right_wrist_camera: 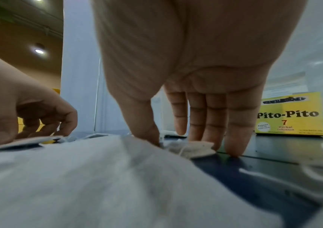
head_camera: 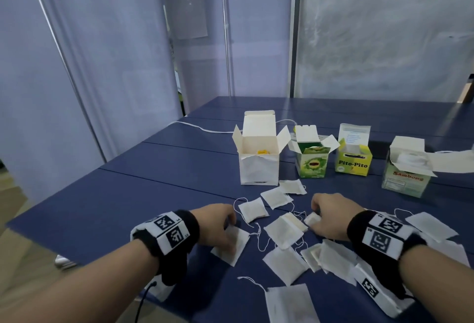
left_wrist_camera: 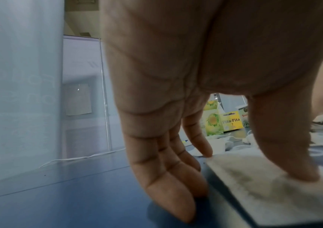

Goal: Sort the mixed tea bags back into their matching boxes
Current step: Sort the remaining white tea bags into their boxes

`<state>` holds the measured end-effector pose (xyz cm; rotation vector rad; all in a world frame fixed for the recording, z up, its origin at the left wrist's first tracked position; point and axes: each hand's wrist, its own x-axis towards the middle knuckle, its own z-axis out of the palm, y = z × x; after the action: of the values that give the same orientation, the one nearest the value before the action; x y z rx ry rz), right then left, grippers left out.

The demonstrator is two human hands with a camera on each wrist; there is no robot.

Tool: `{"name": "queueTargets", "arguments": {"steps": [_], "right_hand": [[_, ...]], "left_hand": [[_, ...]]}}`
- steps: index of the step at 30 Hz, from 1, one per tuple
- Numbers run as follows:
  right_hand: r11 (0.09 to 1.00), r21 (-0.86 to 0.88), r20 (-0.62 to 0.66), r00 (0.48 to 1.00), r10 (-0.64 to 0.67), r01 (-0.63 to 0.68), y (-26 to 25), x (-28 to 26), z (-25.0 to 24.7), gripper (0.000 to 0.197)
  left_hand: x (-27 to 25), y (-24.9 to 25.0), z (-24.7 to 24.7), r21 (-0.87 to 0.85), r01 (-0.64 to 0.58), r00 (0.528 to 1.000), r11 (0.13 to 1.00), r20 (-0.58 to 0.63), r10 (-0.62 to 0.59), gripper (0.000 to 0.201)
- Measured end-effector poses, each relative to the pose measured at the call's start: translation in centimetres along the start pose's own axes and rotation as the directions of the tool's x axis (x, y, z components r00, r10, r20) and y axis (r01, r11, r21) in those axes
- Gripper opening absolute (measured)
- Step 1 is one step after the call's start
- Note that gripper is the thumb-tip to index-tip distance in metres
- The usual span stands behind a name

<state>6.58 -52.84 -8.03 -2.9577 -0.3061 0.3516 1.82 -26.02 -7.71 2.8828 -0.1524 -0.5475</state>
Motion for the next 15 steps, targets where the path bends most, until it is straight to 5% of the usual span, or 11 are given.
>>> {"name": "queueTargets", "arguments": {"steps": [4,11,15], "right_hand": [[0.999,0.029,-0.028,0.999,0.034,-0.034,0.9,-0.6,-0.4,0.025],[0.993,0.121,-0.021,1.000,0.012,-0.009,2.8,-1.8,-0.3,0.029],[0.998,-0.040,0.006,0.999,-0.054,0.054,2.4,-2.3,-0.2,0.023]], "left_hand": [[0.2,0.1,-0.5,0.023,0.010,0.997,1.000,-0.073,-0.008,0.036],[0.9,1.6,-0.3,0.045,0.014,0.997,0.999,-0.076,-0.010,0.052],[1.0,1.8,0.5,0.094,0.011,0.995,0.996,-0.095,-0.002,0.037]]}}
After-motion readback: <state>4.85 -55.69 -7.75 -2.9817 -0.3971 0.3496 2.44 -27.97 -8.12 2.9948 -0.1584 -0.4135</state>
